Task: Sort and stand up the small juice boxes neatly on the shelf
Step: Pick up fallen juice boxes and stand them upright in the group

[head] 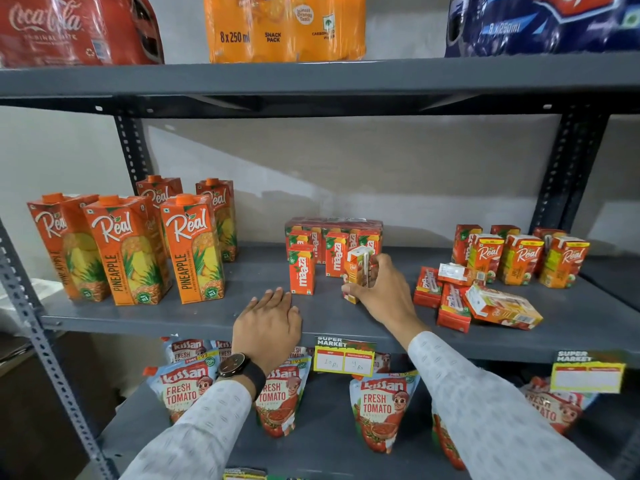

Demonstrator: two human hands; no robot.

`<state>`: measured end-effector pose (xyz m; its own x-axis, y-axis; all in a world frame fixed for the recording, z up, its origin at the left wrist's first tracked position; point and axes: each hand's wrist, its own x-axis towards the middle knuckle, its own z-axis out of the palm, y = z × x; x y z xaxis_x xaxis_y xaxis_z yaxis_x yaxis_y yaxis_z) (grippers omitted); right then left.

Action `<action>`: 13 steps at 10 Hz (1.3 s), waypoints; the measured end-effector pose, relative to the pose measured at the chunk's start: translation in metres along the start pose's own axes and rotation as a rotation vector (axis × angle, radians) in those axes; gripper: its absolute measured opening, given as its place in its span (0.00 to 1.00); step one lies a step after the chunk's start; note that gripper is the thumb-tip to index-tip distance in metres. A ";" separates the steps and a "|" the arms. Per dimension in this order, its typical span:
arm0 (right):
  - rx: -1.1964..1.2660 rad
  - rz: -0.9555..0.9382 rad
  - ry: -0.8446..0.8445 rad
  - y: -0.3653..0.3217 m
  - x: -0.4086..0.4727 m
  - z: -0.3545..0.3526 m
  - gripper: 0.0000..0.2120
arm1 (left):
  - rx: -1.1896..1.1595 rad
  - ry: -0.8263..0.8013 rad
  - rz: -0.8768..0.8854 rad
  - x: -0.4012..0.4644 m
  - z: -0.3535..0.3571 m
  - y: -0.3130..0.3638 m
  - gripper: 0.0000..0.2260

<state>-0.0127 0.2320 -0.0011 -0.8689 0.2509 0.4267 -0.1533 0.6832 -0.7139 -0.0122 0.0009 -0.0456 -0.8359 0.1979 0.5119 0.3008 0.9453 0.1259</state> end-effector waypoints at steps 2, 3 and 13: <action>0.104 0.034 -0.079 0.000 0.001 0.001 0.39 | 0.004 -0.016 -0.003 0.001 0.001 0.000 0.30; -0.002 0.005 -0.060 -0.001 0.002 0.004 0.37 | 0.009 -0.019 0.001 0.001 0.000 -0.001 0.31; -0.148 -0.147 0.198 -0.017 -0.010 0.025 0.39 | -0.059 -0.066 0.123 -0.005 0.006 0.046 0.28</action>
<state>-0.0133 0.2009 -0.0073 -0.7312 0.2611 0.6302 -0.1876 0.8112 -0.5538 0.0031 0.0447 -0.0473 -0.8189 0.3293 0.4701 0.4275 0.8965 0.1167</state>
